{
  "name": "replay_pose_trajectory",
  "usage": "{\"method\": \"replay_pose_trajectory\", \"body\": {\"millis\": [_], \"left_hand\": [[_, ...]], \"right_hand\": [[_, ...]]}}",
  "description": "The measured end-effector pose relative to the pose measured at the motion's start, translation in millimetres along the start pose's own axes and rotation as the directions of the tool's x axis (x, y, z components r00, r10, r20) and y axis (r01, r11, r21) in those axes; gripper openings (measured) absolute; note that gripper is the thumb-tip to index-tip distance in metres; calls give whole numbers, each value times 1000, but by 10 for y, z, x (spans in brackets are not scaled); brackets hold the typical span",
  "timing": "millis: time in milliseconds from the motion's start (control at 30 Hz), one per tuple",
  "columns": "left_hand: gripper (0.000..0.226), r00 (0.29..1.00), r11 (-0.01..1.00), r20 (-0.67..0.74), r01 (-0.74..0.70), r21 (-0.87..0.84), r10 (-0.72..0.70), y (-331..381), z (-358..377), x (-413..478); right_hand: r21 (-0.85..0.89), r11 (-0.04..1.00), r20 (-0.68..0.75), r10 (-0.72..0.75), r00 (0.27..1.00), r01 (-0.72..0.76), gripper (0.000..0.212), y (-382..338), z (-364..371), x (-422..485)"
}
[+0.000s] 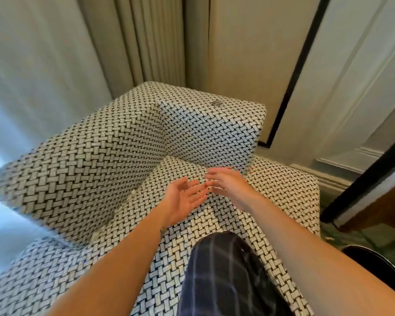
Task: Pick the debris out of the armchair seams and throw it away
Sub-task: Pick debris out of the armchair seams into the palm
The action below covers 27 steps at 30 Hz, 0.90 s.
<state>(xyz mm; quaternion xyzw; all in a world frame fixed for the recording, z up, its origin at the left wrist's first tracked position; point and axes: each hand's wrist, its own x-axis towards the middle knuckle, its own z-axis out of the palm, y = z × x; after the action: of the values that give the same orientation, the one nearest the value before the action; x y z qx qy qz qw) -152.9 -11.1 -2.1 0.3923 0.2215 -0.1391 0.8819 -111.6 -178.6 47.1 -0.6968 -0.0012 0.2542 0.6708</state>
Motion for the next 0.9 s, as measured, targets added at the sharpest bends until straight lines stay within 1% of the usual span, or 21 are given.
{"method": "replay_pose_trajectory", "body": {"millis": [67,167,267,367,433,533,600,700,733,767,833,867,900], "left_hand": [[51,999,996,-49,-4,-84,0,51,-361,-111],[55,994,972,-106,-38,-234,13,98,-876,-264],[60,993,934,-115,-47,-355,7,97,-1158,-384],[63,993,888,-113,-78,-453,29,77,-1403,-510],[66,994,856,-94,-96,-508,56,25,-1515,-571],[70,995,829,-66,-99,-551,75,-31,-1638,-603],[73,998,824,-22,-68,-562,67,-59,-1668,-607],[77,999,815,-5,-45,-578,51,-50,-1694,-586],[78,999,812,-2,-35,-582,41,-48,-1724,-577],[78,1000,815,-2,-25,-579,29,-48,-1757,-578],[78,1000,831,-9,-16,-556,13,-38,-1802,-619],[78,1000,838,-19,-15,-545,5,-31,-1814,-646],[77,999,839,-33,-22,-544,5,-27,-1826,-656]], "right_hand": [[-67,998,95,17,995,-10,28,-2,306,110],[-171,985,221,47,974,-9,22,-4,783,290],[-248,968,271,47,961,23,23,-17,1080,421],[-351,934,312,49,949,67,20,32,1392,602],[-453,882,355,42,934,133,21,74,1542,689],[-592,774,423,59,904,227,27,122,1714,840],[-647,707,441,44,897,284,30,121,1756,935],[-727,609,448,69,891,319,33,204,1865,1182],[-761,557,447,76,891,334,35,254,1904,1269],[-807,466,444,77,893,362,38,312,1945,1353],[-880,222,443,60,895,421,46,409,2020,1444],[-890,122,448,47,893,440,50,439,2053,1458],[-890,47,455,36,890,453,52,473,2086,1477]]}}
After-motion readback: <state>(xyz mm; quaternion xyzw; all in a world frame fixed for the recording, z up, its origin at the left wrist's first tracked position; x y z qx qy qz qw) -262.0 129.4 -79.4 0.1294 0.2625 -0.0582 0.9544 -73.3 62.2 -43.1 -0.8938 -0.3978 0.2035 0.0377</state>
